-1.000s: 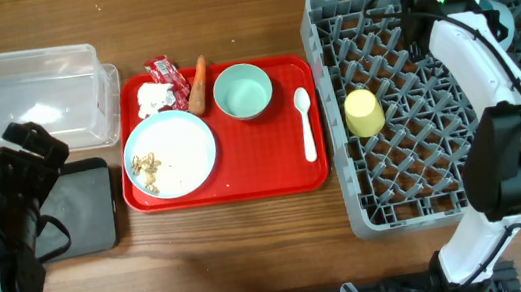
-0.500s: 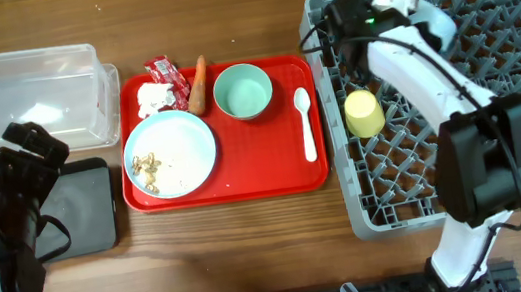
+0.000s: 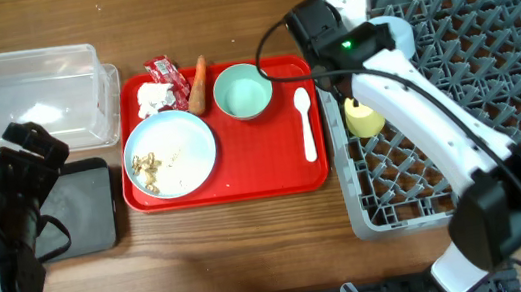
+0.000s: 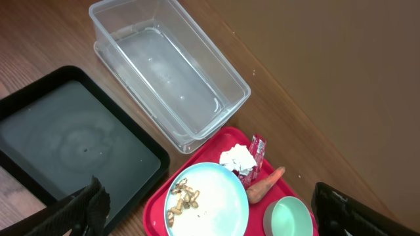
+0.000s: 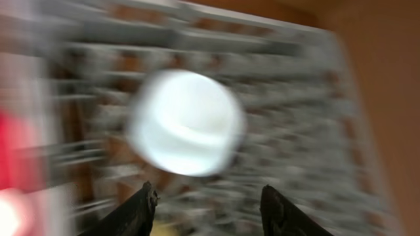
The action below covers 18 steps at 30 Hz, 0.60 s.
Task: Sort waste into correct bins and load items into the dishwasher rack
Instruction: 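Grasp the pale green bowl on the tray with the right gripper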
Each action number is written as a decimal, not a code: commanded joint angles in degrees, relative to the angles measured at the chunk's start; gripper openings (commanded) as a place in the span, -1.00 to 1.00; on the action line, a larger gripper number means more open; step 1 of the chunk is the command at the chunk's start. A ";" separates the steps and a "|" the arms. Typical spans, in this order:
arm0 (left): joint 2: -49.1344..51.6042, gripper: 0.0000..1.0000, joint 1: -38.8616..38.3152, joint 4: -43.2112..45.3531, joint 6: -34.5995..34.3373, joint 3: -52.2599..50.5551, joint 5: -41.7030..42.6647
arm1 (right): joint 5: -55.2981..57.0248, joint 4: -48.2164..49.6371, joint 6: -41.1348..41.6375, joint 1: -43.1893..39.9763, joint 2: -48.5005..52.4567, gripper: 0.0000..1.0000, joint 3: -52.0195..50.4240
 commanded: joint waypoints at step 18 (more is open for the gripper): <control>-0.15 1.00 0.26 0.17 -0.57 0.11 -0.96 | -53.27 17.97 13.57 1.46 19.32 -0.52 0.68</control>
